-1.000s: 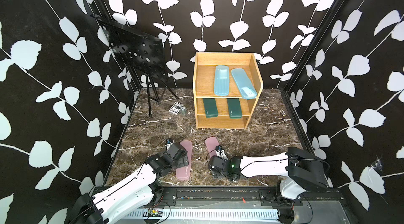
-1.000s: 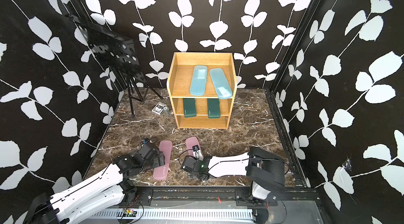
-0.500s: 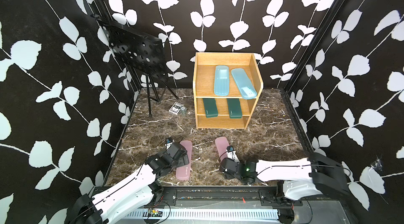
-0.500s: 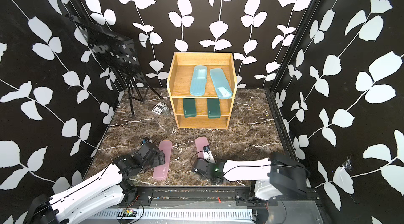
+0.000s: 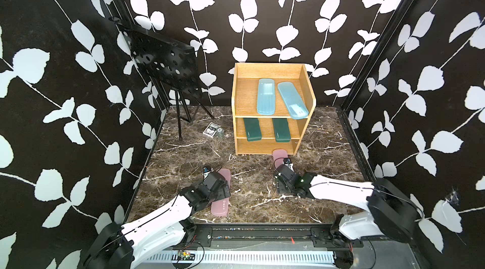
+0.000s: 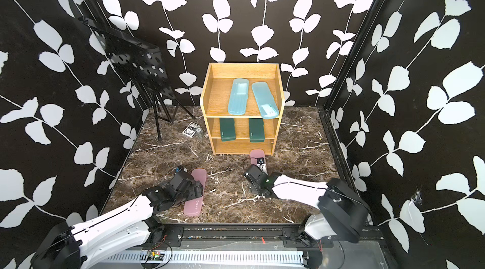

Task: Place the pencil cases on the shelf according to color
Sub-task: Pick up the pencil case from the center of the board, then place the pencil case on the shelf.

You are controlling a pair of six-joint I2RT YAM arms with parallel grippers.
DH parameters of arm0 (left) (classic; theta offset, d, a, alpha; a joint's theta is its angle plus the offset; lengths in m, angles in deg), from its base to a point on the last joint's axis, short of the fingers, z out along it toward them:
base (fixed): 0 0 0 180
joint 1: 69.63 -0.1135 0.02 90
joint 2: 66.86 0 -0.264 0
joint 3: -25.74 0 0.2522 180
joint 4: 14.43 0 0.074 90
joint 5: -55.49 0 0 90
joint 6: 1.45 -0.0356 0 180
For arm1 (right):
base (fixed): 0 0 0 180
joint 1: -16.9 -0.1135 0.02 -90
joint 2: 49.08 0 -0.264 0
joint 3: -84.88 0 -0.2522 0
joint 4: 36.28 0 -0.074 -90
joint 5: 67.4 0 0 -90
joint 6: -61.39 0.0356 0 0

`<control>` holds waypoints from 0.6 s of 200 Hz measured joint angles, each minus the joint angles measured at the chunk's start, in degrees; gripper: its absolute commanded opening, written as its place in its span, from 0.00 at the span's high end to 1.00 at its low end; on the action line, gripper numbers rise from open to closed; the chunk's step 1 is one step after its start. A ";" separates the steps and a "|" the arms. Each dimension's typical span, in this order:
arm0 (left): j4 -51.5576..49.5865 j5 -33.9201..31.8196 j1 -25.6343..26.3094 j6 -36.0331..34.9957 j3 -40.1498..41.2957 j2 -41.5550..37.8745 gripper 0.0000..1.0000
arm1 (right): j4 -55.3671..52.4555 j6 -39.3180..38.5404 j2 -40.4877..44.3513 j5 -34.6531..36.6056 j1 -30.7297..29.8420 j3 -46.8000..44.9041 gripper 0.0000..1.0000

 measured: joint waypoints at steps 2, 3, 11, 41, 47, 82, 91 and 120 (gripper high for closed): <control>0.17 -0.02 0.00 0.00 -0.04 0.22 0.01 | 0.24 -0.24 -0.63 -0.17 0.35 0.46 0.47; 0.24 -0.07 0.00 0.02 -0.09 0.26 0.01 | 0.35 -0.35 -0.85 -0.20 0.46 0.61 0.47; 0.85 -0.20 0.00 0.00 -0.37 1.22 0.01 | 1.57 -1.68 -3.28 -0.63 1.79 2.54 0.47; 2.32 -0.66 0.00 -0.59 -2.51 6.16 0.01 | 4.68 -5.49 -10.10 -2.43 5.29 9.60 0.47; 2.54 -0.79 0.00 -0.74 -3.13 7.39 0.01 | 5.09 -6.03 -10.99 -2.75 5.75 10.47 0.45; 3.56 -1.40 0.00 -1.73 -6.91 14.27 0.01 | 6.73 -8.31 -12.63 -3.56 7.52 12.02 0.14; 3.98 -1.62 0.00 -1.88 -7.37 15.30 0.01 | 6.58 -8.83 -12.63 -3.98 7.65 12.02 0.11; 4.83 -1.97 0.00 -2.43 -7.52 15.89 0.01 | 4.76 -10.10 -10.82 -4.83 7.82 11.89 0.04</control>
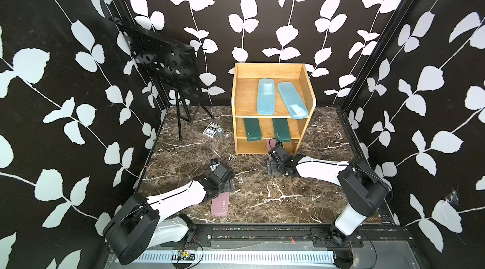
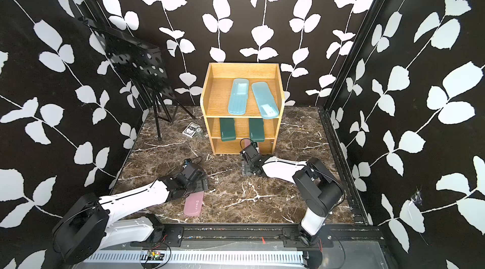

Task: Place the pencil cases on the shelf according to color
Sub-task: Place the pencil case on the shelf.

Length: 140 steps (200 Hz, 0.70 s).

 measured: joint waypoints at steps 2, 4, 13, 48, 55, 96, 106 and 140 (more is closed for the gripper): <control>0.00 0.00 0.00 -0.07 0.00 0.00 0.01 | -0.28 -0.04 0.33 -0.11 0.00 -0.02 0.04; -0.02 0.02 0.00 -0.11 0.00 -0.02 0.01 | -0.55 -0.07 0.79 -0.15 0.00 -0.04 0.04; -0.07 0.04 0.00 -0.31 0.00 -0.07 0.01 | -1.22 -0.13 3.06 -0.31 0.00 -0.42 0.03; -1.75 0.55 -0.04 -0.59 0.46 -2.23 0.01 | -2.91 0.48 15.56 -1.62 -0.22 -3.52 0.01; -2.36 0.61 -0.04 -0.59 0.87 -3.48 0.01 | -2.99 0.96 17.59 -1.95 -0.35 -4.39 0.02; -4.98 1.55 -0.04 -0.35 4.96 -13.11 0.01 | -3.41 4.81 21.64 -3.56 -3.02 -11.02 0.05; -5.35 1.64 -0.04 -0.11 6.01 -14.71 0.01 | -3.48 5.70 21.09 -3.82 -3.89 -12.26 0.05; -6.19 1.66 -0.04 0.15 7.80 -17.44 0.01 | -2.29 7.67 16.39 -4.37 -5.16 -12.92 0.12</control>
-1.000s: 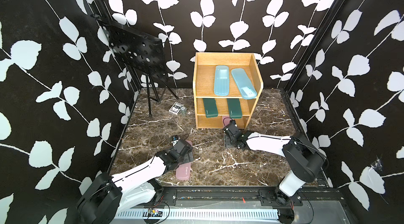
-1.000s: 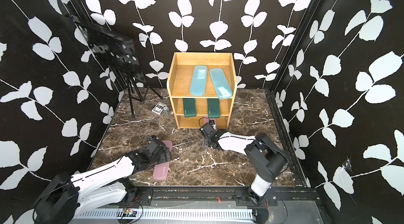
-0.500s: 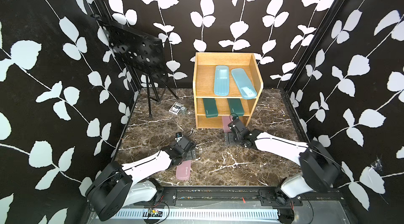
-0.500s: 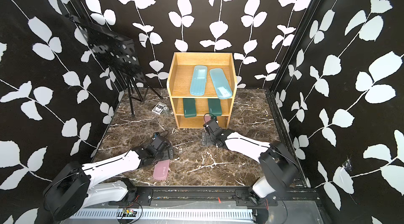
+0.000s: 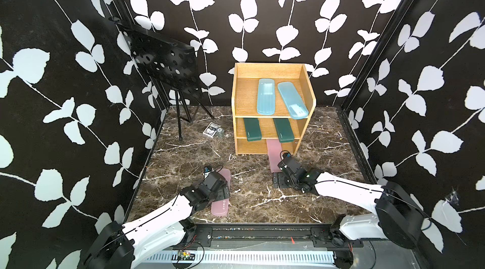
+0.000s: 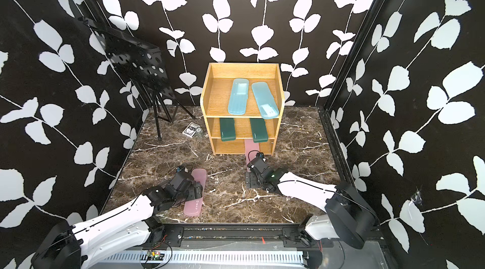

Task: Place the pencil cases on the shelf according to color
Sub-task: Place the pencil case on the shelf, then pick up the pencil case from the center of the board.

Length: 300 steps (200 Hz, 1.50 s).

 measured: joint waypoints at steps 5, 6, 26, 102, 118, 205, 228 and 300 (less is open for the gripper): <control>-0.11 0.00 0.00 0.02 0.00 -0.09 0.01 | 0.48 0.20 -0.94 0.04 -0.04 0.00 0.18; -0.13 0.00 0.00 0.02 0.00 -0.09 0.01 | 0.52 0.22 -1.09 0.04 -0.04 0.00 0.18; -0.35 0.00 0.00 0.02 0.02 -0.02 0.01 | 2.71 1.11 -4.85 0.24 -0.20 0.04 0.44; 1.68 -0.04 0.00 -0.39 -0.09 2.64 0.01 | 8.48 1.33 -15.13 6.14 -0.22 6.25 0.61; 1.84 -0.04 0.00 -0.28 0.02 2.19 0.01 | 7.45 0.79 -16.09 6.69 0.00 7.74 0.60; 0.92 1.01 0.00 -0.11 0.48 0.02 0.01 | -1.11 -5.44 -17.55 9.07 2.47 17.09 0.55; 0.57 1.68 0.00 0.11 0.57 -0.61 0.01 | -1.62 -6.25 -17.29 8.39 2.47 17.92 0.50; 6.32 4.57 1.05 2.64 2.10 -1.18 0.01 | -3.10 -2.58 -3.04 5.60 -4.55 11.04 0.16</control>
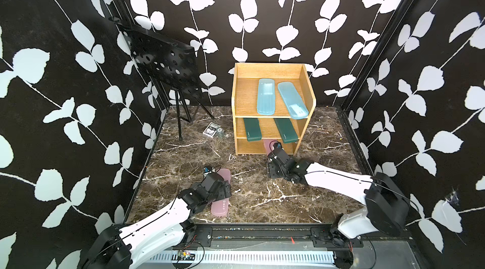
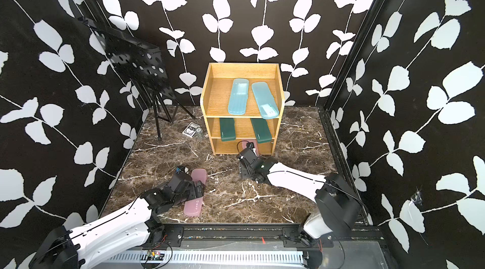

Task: Place the pencil cases on the shelf according to color
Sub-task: Pick up the pencil case from the center of the board.

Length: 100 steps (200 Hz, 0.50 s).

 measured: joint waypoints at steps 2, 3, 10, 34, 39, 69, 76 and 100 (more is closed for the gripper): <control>0.11 -0.02 0.17 0.07 0.00 0.09 0.01 | -0.04 0.24 0.44 0.04 -0.44 -0.28 0.16; 0.28 0.02 0.33 0.13 0.00 0.17 0.01 | -0.09 0.31 0.57 0.04 -0.57 -0.37 0.15; 1.27 0.20 1.27 0.55 -0.02 0.70 0.01 | -0.50 1.11 1.95 0.20 -2.08 -1.18 0.14; 3.96 0.11 5.73 1.95 -1.60 5.03 0.01 | -2.51 4.52 5.99 1.25 -7.15 -3.61 0.11; 4.57 0.07 6.51 2.12 -2.25 6.32 0.01 | -3.02 5.38 6.82 1.66 -8.17 -4.07 0.10; 7.26 0.17 9.79 3.69 -6.93 14.53 0.01 | -5.62 9.16 10.08 3.74 -12.79 -4.92 0.03; 7.58 0.15 10.03 4.17 -7.45 15.30 0.01 | -5.95 10.16 10.36 4.22 -13.60 -4.92 0.01; 5.27 -1.22 10.38 5.22 -7.63 12.87 0.01 | -7.65 13.66 9.66 6.01 -16.65 -4.76 0.01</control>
